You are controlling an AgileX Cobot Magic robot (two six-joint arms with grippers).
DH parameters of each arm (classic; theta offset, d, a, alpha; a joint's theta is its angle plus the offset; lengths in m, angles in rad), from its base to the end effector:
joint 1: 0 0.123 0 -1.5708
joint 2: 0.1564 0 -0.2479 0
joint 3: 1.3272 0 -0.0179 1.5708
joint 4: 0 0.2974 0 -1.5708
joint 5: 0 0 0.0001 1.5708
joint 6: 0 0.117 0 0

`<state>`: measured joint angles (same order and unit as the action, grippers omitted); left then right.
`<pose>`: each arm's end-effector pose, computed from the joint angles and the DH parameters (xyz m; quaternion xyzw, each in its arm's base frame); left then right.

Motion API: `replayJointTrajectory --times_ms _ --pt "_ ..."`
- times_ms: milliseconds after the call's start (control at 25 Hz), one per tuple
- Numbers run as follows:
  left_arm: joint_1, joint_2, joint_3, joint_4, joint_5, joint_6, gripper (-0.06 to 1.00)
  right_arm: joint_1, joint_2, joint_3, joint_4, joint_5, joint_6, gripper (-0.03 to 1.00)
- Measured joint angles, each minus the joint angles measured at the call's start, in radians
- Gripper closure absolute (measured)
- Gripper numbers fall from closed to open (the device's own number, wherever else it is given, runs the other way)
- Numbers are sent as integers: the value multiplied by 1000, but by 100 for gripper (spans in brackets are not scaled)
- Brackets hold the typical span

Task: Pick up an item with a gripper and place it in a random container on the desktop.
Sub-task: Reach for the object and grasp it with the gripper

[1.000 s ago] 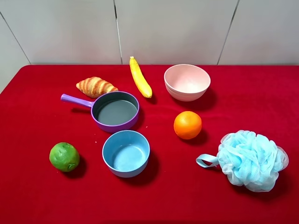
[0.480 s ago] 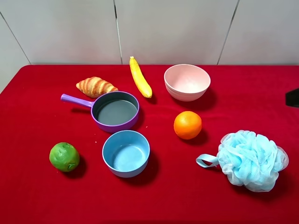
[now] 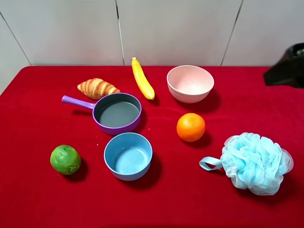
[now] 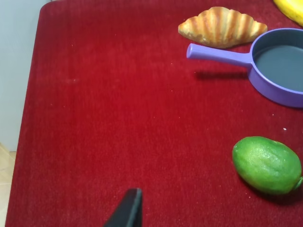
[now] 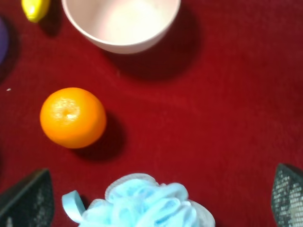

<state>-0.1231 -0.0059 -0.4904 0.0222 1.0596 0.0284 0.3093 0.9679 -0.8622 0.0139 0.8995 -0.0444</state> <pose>0.0967 -0.0097 0.2853 0.0642 0.8514 -0.0136 0.5203 0.2488 0.0808 0.2660 -0.1643 0.9328 0.0488 0.3170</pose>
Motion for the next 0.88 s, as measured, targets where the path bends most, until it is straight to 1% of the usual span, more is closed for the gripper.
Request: replayJointTrajectory --times_ms 280,440,520,640,880 --pt "0 0 0 0 0 0 -4 129 123 -72 -6 -2 0 27" --pt "0 0 0 0 0 0 -4 208 186 -89 -7 -29 0 27" --pt "0 0 0 0 0 0 -4 233 222 -89 -7 -53 0 27" --pt "0 0 0 0 0 0 -4 251 275 -90 -6 -80 0 27" --pt "0 0 0 0 0 0 -4 251 387 -90 0 -128 0 27"
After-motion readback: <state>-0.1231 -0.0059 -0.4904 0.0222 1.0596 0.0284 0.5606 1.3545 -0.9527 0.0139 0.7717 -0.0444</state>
